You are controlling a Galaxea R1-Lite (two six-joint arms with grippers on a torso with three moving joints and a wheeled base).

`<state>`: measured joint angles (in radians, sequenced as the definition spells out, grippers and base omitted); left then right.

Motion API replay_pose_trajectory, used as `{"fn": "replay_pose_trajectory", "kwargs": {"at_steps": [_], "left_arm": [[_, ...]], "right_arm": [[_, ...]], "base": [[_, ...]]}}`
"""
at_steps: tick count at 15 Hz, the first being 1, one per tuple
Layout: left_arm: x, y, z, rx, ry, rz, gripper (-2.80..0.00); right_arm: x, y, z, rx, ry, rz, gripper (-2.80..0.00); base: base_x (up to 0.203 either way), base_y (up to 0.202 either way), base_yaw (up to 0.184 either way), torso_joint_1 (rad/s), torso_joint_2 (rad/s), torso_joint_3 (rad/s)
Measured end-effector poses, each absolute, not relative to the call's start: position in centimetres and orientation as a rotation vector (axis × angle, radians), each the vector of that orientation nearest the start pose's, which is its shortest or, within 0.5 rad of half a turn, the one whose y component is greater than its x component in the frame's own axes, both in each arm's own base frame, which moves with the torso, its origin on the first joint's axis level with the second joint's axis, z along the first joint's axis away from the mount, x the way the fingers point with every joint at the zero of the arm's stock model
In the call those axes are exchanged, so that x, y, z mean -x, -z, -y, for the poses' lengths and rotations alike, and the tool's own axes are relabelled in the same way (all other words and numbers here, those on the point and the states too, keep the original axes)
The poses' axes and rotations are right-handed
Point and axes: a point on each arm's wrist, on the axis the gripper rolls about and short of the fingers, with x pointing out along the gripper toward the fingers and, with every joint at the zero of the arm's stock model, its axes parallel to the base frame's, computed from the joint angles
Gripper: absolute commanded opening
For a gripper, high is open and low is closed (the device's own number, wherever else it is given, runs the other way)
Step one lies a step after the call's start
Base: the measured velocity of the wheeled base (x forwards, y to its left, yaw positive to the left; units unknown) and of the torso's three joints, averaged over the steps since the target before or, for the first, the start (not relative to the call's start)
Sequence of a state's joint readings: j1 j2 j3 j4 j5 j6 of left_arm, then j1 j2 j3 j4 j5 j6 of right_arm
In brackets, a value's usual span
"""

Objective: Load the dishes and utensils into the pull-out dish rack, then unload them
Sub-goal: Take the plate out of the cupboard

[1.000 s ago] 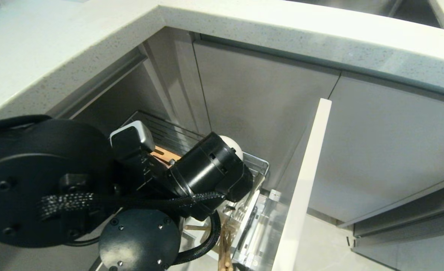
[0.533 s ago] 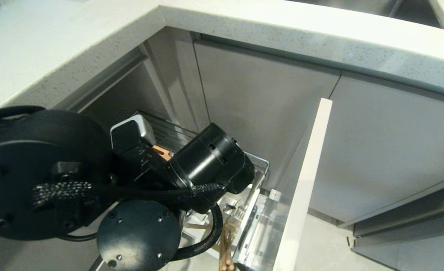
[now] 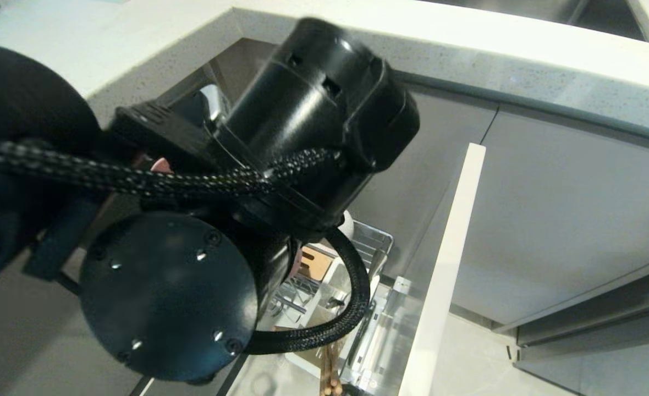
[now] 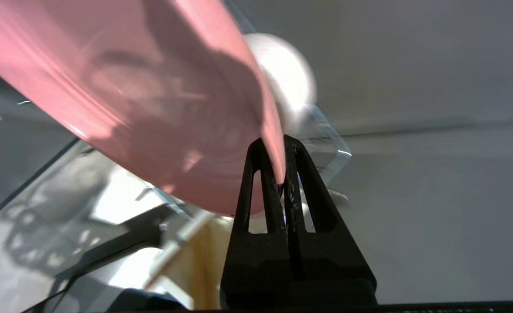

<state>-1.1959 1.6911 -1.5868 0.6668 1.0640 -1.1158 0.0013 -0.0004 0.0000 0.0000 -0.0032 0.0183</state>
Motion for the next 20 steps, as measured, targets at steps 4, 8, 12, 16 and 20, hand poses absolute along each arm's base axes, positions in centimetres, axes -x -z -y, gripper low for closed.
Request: {"fn": "replay_pose_trajectory", "kwargs": {"at_steps": [4, 8, 12, 16, 20], "left_arm": [[-10.1, -32.2, 26.3, 0.386, 0.059, -0.316, -2.80], [-8.7, -34.7, 26.3, 0.361, 0.129, -0.277, -2.80], [-8.4, -37.1, 26.0, 0.323, 0.165, -0.230, -2.80], [-8.5, -37.6, 25.8, 0.279, 0.170, -0.214, -2.80], [-8.1, -38.5, 24.6, 0.266, 0.152, -0.185, -2.80]], "right_arm": [[2.3, -7.5, 0.0, -0.018, 0.002, 0.000, -2.80], [2.3, -7.5, 0.0, -0.018, 0.002, 0.000, -2.80], [2.3, -7.5, 0.0, -0.018, 0.002, 0.000, -2.80], [2.3, -7.5, 0.0, -0.018, 0.002, 0.000, -2.80], [2.3, -7.5, 0.0, -0.018, 0.002, 0.000, -2.80]], "base": [[0.000, 0.000, 0.000, 0.000, 0.00, 0.000], [0.000, 0.000, 0.000, 0.000, 0.00, 0.000], [0.000, 0.000, 0.000, 0.000, 0.00, 0.000], [0.000, 0.000, 0.000, 0.000, 0.00, 0.000], [0.000, 0.000, 0.000, 0.000, 0.00, 0.000]]}}
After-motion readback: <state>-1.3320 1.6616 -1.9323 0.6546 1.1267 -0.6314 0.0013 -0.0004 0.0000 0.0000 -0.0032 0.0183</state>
